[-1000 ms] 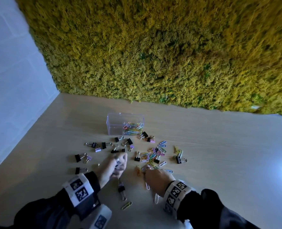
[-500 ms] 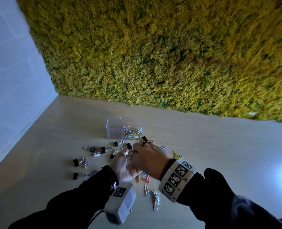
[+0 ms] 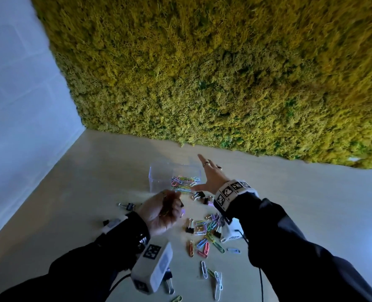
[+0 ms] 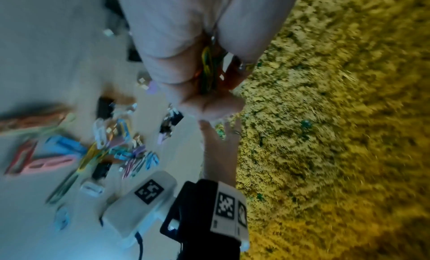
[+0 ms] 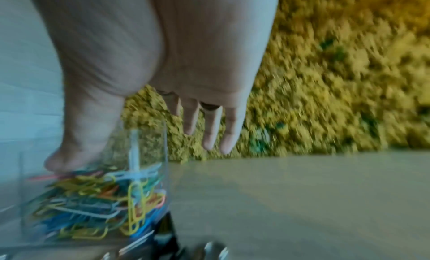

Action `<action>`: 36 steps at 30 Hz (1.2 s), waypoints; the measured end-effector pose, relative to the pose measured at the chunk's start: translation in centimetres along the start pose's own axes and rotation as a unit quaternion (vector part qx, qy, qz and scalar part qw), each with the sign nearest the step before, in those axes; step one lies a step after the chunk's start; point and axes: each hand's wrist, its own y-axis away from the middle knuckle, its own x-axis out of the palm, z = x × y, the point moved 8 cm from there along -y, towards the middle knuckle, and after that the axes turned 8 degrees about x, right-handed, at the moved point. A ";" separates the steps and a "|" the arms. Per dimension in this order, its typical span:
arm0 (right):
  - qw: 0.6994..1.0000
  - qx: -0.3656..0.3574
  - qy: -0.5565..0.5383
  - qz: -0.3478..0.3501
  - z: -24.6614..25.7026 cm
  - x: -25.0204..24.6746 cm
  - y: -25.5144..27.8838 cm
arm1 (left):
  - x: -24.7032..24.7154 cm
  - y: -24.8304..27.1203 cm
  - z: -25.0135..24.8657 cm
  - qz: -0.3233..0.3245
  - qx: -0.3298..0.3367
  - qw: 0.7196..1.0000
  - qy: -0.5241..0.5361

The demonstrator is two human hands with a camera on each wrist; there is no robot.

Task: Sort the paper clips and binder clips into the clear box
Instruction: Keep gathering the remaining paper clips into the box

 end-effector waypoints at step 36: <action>0.992 -0.067 -0.101 -0.040 0.2 1.5 1.2 | 2.7 -1.7 -4.2 0.054 0.277 0.163 -0.945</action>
